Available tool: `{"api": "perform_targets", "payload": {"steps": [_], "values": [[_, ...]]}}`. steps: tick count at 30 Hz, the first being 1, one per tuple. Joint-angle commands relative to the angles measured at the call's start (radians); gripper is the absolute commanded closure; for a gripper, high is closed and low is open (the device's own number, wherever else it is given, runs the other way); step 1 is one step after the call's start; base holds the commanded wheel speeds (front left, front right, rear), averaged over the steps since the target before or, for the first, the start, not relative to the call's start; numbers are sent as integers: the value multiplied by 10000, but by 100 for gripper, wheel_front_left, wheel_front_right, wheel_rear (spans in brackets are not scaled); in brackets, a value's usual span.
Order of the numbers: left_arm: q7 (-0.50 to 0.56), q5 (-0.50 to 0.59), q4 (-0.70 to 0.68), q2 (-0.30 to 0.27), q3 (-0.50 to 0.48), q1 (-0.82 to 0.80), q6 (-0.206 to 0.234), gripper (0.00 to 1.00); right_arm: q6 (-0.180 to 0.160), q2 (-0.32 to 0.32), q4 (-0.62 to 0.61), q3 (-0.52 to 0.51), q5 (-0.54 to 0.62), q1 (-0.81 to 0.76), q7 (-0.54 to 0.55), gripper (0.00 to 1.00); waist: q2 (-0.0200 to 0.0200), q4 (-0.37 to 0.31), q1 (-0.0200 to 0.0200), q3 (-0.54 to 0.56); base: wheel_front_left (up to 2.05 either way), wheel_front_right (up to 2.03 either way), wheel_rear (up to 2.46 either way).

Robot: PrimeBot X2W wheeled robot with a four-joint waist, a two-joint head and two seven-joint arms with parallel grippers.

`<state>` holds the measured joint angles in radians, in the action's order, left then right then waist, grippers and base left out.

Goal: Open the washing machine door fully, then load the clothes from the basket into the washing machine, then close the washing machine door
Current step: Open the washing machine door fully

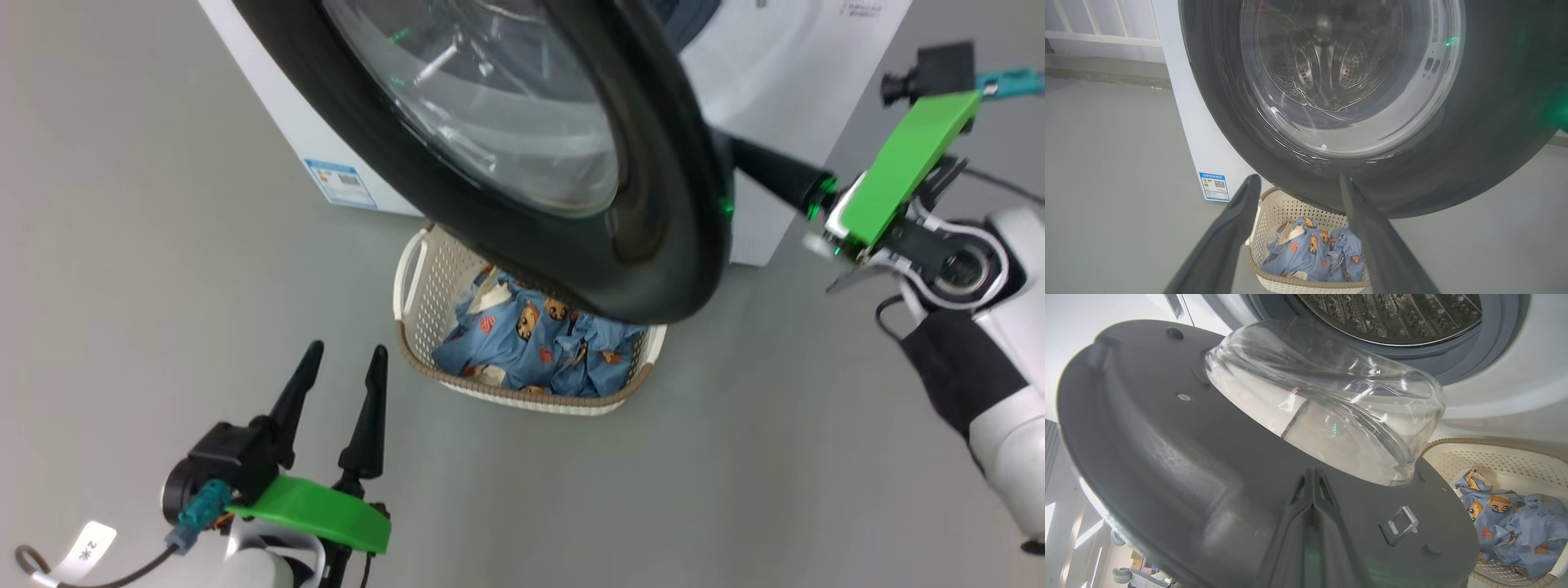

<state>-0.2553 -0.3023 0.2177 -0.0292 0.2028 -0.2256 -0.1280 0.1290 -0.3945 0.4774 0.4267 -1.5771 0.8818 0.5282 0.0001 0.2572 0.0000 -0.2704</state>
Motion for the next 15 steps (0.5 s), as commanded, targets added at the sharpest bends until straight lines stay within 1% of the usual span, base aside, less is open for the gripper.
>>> {"api": "perform_targets", "payload": {"steps": [1,15], "values": [[-65,165,-219,-210,-374,82,-27,0,17,234,-405,142,-147,-346,123,100,-1,7,0,270,0,0,0],[-65,286,-250,-210,-471,550,-27,0,17,605,-1152,444,-215,-1613,536,100,-1,233,0,989,0,0,0]]}}
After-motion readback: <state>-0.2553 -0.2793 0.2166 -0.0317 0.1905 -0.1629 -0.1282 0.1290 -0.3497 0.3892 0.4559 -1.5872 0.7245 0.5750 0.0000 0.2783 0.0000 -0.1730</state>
